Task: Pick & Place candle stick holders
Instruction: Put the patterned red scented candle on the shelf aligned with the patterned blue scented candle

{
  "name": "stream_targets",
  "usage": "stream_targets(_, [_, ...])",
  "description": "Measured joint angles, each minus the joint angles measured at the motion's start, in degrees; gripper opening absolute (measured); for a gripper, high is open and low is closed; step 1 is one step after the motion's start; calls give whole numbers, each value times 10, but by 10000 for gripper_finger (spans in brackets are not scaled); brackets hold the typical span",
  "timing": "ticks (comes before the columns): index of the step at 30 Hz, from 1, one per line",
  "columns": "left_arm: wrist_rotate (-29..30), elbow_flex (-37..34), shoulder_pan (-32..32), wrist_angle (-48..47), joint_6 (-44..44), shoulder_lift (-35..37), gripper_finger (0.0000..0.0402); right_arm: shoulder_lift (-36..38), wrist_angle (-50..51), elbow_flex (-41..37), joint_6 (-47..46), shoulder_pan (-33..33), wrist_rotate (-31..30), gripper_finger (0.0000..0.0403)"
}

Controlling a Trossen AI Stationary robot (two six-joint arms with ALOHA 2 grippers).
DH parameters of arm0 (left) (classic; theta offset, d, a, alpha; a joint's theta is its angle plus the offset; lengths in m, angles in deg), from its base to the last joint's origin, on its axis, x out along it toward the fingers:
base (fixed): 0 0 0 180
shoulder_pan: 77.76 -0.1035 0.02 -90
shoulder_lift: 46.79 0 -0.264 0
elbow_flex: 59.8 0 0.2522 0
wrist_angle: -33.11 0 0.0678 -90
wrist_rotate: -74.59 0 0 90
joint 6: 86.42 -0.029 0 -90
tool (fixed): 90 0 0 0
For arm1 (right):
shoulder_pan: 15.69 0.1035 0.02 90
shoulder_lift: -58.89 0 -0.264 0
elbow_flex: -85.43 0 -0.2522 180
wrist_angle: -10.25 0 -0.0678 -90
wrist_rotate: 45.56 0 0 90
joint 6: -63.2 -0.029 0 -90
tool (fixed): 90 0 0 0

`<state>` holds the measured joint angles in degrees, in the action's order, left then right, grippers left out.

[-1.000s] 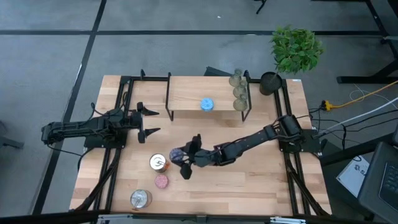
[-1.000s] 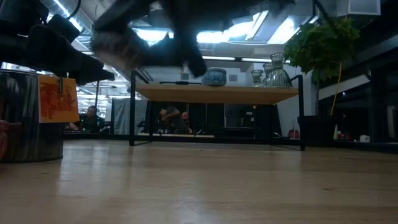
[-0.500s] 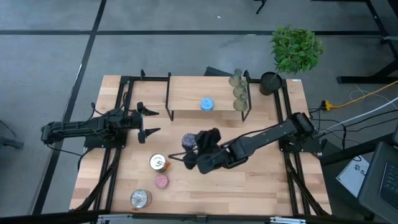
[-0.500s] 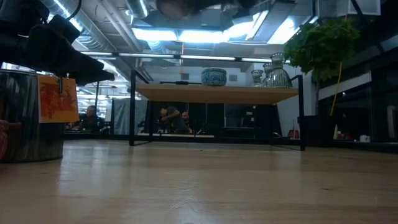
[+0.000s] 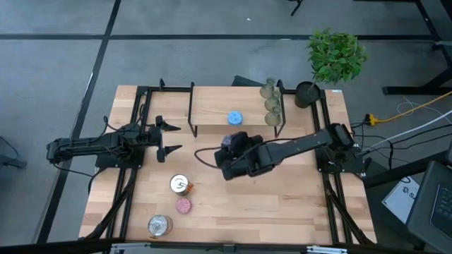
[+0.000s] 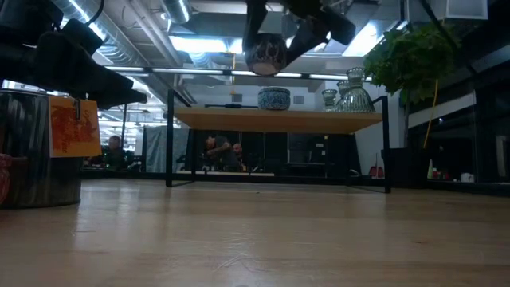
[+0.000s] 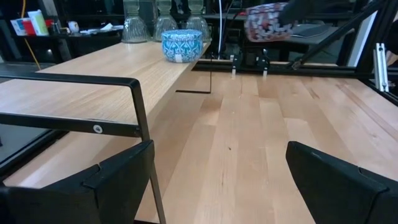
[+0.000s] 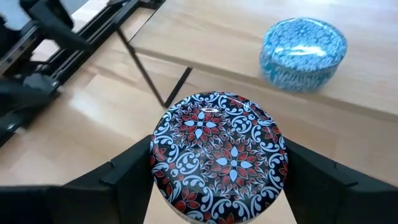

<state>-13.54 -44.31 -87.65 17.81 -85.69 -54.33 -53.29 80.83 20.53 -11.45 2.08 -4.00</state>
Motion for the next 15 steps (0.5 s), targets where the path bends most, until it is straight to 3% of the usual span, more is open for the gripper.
stream_targets(15, [0, 0, 0, 0, 0, 0, 363, -1, 34, -3, -10, -36, -42, 287])
